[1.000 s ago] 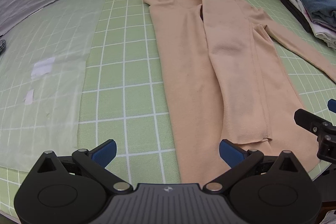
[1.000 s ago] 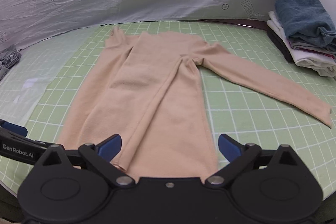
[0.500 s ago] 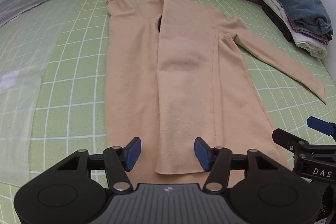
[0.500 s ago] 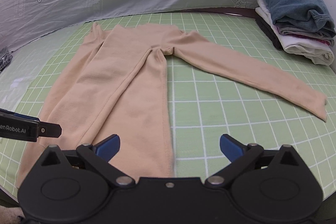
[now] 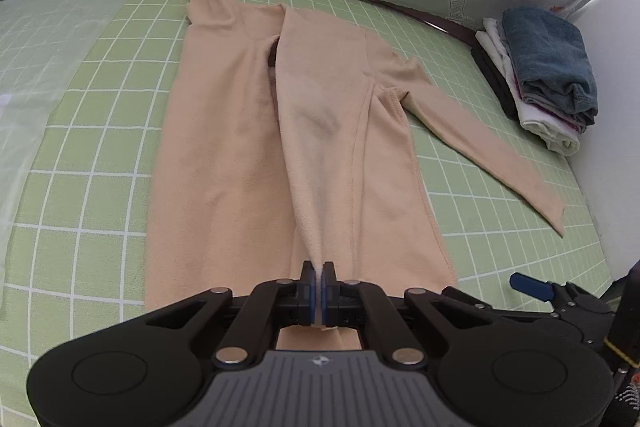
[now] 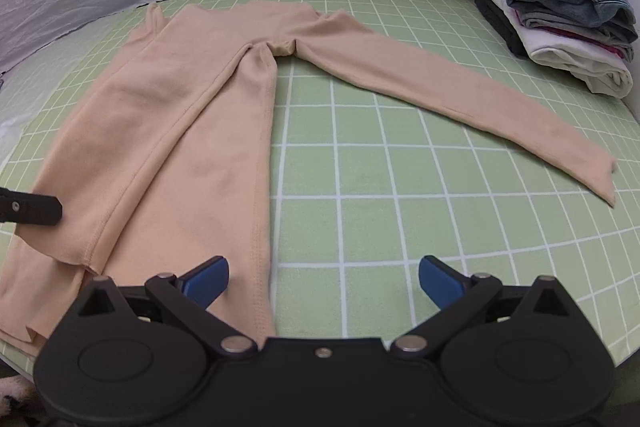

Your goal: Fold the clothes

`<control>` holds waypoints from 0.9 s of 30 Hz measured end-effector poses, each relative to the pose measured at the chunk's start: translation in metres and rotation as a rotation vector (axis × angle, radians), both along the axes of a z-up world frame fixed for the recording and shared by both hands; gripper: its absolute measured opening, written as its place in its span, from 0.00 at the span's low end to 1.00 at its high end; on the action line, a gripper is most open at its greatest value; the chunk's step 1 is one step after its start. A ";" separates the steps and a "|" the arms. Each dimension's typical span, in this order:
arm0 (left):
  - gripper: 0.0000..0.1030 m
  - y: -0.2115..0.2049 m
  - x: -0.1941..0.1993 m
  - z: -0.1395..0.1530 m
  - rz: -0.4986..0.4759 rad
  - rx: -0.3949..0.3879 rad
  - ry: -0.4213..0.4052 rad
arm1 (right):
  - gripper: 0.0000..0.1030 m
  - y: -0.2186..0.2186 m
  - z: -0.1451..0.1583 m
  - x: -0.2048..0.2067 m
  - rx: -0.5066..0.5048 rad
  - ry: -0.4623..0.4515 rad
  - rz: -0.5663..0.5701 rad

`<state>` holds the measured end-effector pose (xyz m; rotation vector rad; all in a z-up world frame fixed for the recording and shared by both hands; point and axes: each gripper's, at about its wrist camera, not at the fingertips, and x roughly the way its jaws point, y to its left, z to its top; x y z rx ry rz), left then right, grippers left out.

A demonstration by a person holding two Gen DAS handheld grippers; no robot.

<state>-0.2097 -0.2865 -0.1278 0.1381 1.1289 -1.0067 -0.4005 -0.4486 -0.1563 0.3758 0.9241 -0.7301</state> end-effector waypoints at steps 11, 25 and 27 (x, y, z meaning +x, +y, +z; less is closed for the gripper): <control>0.02 0.068 0.014 0.000 0.171 -0.188 0.268 | 0.99 0.025 -0.002 0.004 -0.028 0.038 0.003; 0.03 0.115 0.026 -0.033 0.247 0.049 0.269 | 1.00 0.053 0.000 0.005 -0.036 0.065 -0.021; 0.06 0.118 0.029 -0.035 0.245 0.055 0.274 | 1.00 0.053 -0.001 0.006 -0.031 0.065 -0.032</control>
